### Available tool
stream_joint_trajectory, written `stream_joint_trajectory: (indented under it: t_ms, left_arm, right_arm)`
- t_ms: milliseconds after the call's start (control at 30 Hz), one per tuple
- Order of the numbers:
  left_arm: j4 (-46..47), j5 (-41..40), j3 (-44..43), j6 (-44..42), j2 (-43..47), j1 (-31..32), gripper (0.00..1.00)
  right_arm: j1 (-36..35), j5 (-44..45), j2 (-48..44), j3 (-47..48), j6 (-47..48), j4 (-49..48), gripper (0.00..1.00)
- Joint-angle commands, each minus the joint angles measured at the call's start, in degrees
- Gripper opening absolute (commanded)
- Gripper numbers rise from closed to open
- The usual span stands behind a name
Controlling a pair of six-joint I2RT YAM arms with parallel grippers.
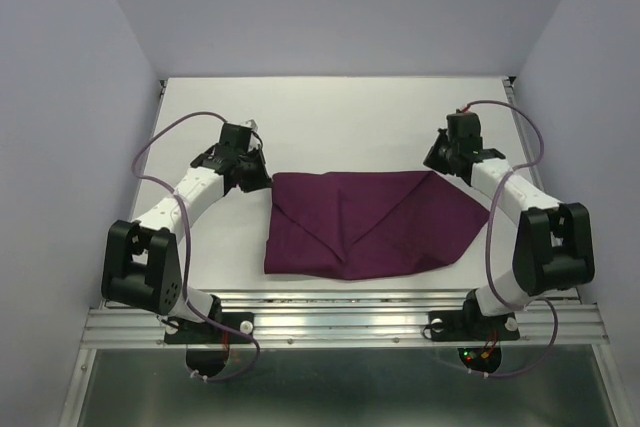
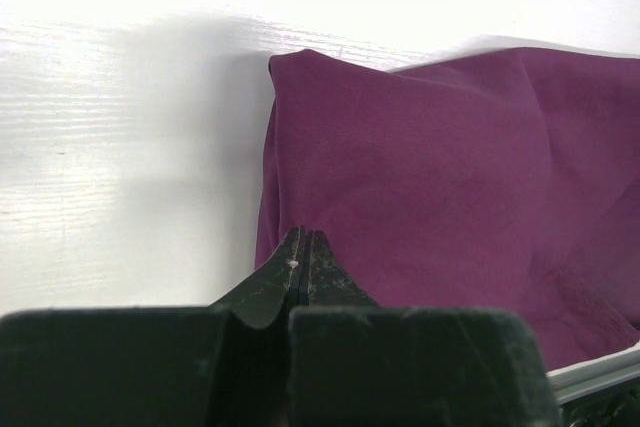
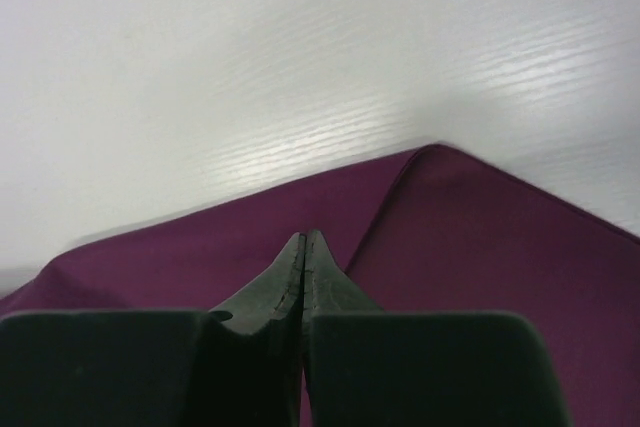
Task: Prepare the surgical pack
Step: Pack the surgical kit at the center of the board.
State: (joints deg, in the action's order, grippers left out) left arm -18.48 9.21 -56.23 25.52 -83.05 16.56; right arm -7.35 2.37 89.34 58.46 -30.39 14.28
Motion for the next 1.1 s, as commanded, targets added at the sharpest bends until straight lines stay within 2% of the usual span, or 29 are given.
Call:
stream_joint_trajectory:
  t_ms: [0,167,333,600,733,933,1067]
  left_arm:
    - [-0.77,1.42,-1.78,-1.17,4.29,-0.30,0.00]
    - [-2.17,0.98,-2.57,-0.91,6.31,-0.38,0.00]
    - [-2.44,1.95,-1.70,-0.21,7.98,-0.30,0.00]
    - [-1.65,3.44,1.29,0.23,9.65,-0.30,0.00]
    - [-1.47,3.53,1.73,0.06,10.01,-0.30,0.00]
    - [-1.65,3.36,1.82,-0.38,10.36,-0.30,0.00]
    - [-2.96,1.69,1.38,-0.73,10.88,-0.30,0.00]
  right_arm:
    - [-4.93,-4.57,-6.71,-3.43,0.08,3.11,0.01]
    - [-14.60,-3.25,-14.79,-10.28,-5.37,9.34,0.01]
    - [-23.64,-2.64,-22.70,-20.11,-15.54,14.10,0.01]
    - [-27.36,5.88,-25.62,-24.35,-24.18,25.51,0.01]
    - [-27.36,11.33,-24.31,-24.97,-27.00,27.47,0.01]
    - [-27.36,17.74,-13.77,-26.47,-29.81,23.34,0.01]
    - [-27.98,18.37,-12.25,-23.30,-29.81,27.02,0.01]
